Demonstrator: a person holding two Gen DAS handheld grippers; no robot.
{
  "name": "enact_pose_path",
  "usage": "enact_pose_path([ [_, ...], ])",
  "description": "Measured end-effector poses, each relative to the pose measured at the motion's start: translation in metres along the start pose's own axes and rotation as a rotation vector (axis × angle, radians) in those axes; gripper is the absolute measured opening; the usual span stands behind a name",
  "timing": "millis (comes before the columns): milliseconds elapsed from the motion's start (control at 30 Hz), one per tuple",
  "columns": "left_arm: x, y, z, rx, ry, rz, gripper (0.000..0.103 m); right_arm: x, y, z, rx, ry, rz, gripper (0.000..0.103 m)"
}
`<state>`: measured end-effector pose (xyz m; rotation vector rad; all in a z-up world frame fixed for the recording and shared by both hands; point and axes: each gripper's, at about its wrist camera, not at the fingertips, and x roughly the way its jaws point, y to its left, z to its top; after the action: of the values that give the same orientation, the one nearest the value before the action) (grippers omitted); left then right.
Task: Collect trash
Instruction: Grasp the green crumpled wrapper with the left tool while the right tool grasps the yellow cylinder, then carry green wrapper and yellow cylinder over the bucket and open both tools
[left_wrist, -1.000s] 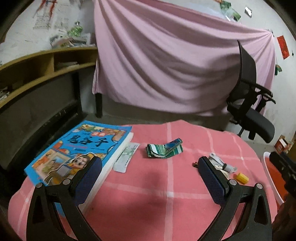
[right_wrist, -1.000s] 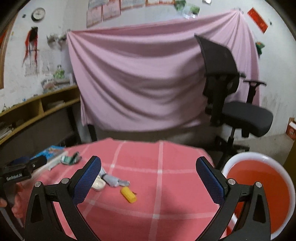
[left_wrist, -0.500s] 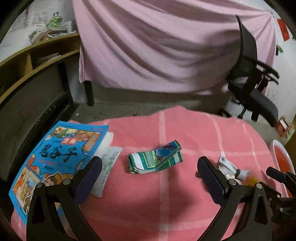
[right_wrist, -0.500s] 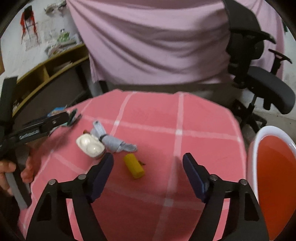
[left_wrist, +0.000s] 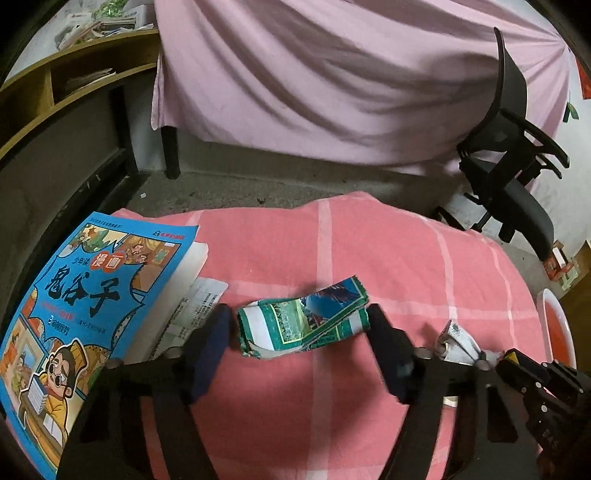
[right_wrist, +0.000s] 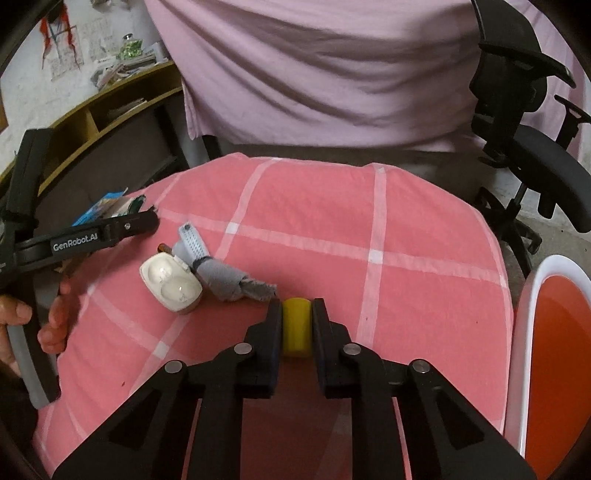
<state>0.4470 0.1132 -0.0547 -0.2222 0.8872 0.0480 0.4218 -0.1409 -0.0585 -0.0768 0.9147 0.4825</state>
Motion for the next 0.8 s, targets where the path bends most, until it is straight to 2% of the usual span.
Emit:
enact_pose_path([
  [200, -0.009, 0.004, -0.002, -0.017, -0.031, -0.013, 0.055, -0.007, -0.002, 0.0, 0.011, -0.04, 0.012, 0.014],
  [433, -0.036, 0.0, -0.014, -0.011, -0.117, -0.028, 0.046, -0.023, 0.0, -0.002, 0.002, -0.132, 0.011, 0.014],
  [533, -0.041, -0.005, -0.02, -0.003, -0.117, -0.019, 0.044, -0.03, 0.003, -0.003, -0.012, -0.173, 0.006, 0.014],
  [800, -0.059, -0.002, -0.037, -0.074, -0.12, -0.08, 0.044, -0.041, 0.002, -0.006, -0.01, -0.241, 0.016, 0.014],
])
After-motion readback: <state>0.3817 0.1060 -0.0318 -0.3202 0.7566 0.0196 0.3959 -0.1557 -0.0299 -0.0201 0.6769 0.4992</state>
